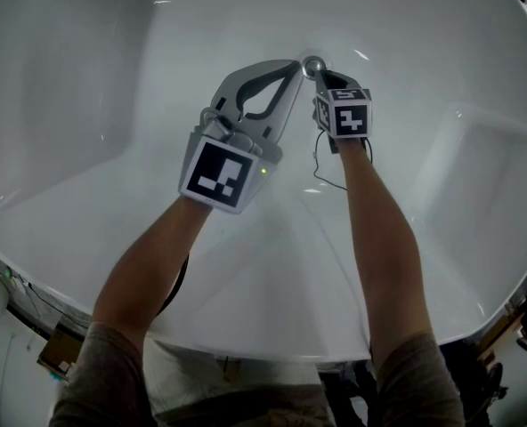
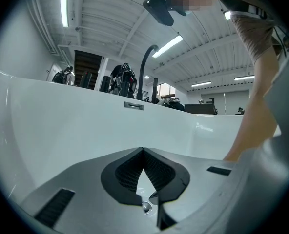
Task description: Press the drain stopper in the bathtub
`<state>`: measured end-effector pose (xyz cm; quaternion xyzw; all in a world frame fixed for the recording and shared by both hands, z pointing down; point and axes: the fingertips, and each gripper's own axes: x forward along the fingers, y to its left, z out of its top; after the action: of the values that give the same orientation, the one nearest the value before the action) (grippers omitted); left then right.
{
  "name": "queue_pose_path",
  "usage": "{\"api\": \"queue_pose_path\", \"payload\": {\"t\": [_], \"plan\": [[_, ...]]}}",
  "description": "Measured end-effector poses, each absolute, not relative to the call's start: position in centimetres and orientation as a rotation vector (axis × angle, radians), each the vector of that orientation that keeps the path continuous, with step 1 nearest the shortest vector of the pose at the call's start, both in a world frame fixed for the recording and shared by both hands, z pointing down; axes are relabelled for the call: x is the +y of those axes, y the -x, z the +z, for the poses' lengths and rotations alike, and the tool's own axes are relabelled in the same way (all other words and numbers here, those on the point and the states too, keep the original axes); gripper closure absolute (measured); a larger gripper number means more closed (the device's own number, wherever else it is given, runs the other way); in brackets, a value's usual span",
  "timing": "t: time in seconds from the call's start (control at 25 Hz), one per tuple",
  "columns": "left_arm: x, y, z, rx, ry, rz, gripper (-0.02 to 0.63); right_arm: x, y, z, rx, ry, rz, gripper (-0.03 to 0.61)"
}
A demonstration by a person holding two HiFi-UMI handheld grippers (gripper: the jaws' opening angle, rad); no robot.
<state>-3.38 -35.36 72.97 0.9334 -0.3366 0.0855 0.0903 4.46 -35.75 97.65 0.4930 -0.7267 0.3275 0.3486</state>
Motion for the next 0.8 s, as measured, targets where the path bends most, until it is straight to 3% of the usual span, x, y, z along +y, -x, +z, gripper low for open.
{"api": "queue_pose_path", "payload": {"t": [0.8], "plan": [[-30.0, -0.1, 53.7, -1.08, -2.778, 0.252, 0.614, -32.4, -5.8, 71.7, -2.071, -1.338, 0.81, 0.578]]}}
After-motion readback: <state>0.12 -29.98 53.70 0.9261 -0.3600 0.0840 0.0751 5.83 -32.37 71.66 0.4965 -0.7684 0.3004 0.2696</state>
